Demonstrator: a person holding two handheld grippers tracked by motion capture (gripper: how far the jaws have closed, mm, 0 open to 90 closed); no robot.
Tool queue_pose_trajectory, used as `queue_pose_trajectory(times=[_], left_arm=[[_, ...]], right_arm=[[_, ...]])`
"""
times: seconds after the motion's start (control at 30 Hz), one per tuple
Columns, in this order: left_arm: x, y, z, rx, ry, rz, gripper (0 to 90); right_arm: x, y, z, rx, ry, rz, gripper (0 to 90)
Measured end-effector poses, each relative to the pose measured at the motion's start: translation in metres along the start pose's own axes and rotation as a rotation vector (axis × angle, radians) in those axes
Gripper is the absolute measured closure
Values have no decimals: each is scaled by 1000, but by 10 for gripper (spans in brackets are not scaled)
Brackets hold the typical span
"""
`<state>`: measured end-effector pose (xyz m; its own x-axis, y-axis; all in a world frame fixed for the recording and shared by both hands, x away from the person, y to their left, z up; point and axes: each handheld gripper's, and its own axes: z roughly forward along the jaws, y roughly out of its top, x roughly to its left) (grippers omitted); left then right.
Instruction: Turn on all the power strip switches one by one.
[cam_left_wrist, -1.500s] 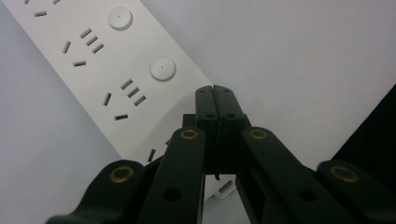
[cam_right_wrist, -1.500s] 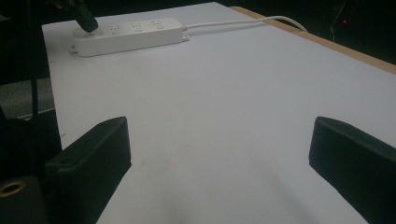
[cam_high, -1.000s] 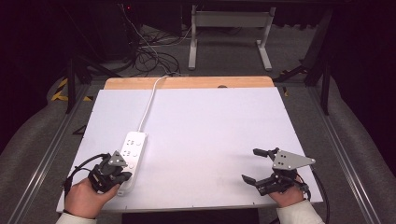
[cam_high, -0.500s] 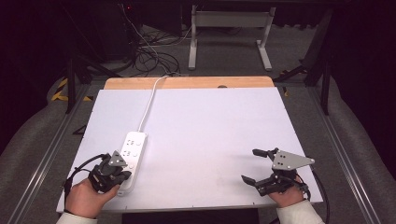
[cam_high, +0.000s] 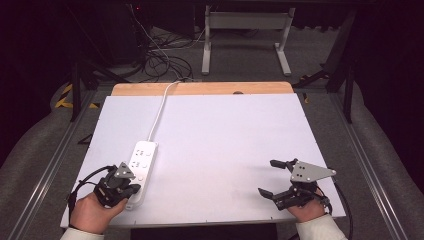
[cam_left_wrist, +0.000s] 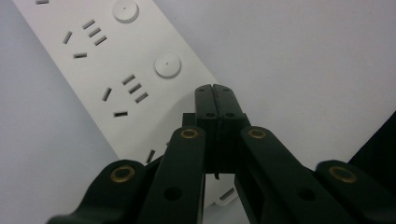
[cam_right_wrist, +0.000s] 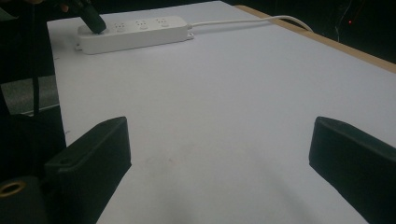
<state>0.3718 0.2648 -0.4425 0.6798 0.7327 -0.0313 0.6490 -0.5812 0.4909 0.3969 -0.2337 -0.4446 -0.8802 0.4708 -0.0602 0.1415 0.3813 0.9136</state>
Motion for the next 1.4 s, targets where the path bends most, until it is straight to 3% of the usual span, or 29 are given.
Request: queue_pose_trajectory(times=[0.1, 0.13, 0.2, 0.33, 0.47, 0.73, 0.77, 0.87, 0.97, 1.1, 1.17, 1.2, 1.3, 1.33, 1.4], left_arm=[[-9, 3, 1, 20, 85, 34, 900], [-9, 4, 1, 23, 91, 33, 900], [-5, 2, 1, 8, 59, 8, 900], [-5, 1, 1, 3, 65, 1, 900], [-2, -3, 1, -27, 36, -29, 900], [2, -9, 1, -59, 16, -58, 900], [2, -10, 1, -56, 49, -56, 900], [3, -12, 0, -67, 45, -59, 900], [-1, -10, 1, -61, 71, -50, 900], [10, -15, -2, -117, -8, -99, 900], [10, -14, -13, -177, 1, -85, 900], [10, -14, -13, -177, 1, -85, 900], [2, -8, -21, -198, 65, -51, 890], [1, -7, -23, -206, 78, -48, 767], [2, -4, -25, -207, 60, -40, 788]], right_arm=[[0, 0, 0, -2, 0, -2, 57], [0, 0, 0, -2, 0, -2, 57], [1, 0, 0, -2, -1, -4, 57], [0, 0, -1, -3, -1, -5, 57], [1, 0, -1, -4, -1, -8, 57], [2, 0, -2, -6, 3, -13, 57], [2, 0, -1, -5, 3, -14, 57], [3, 0, -1, -5, 5, -14, 56], [2, 0, -1, -3, 6, -14, 56], [3, 1, 0, -2, 4, -17, 56], [2, 0, -1, -2, -2, -14, 56], [1, 0, -1, 0, -1, -14, 56], [1, 0, 1, 0, 1, -11, 56], [1, 0, 1, 0, 2, -12, 56], [2, 0, 0, 2, 1, -13, 56]])
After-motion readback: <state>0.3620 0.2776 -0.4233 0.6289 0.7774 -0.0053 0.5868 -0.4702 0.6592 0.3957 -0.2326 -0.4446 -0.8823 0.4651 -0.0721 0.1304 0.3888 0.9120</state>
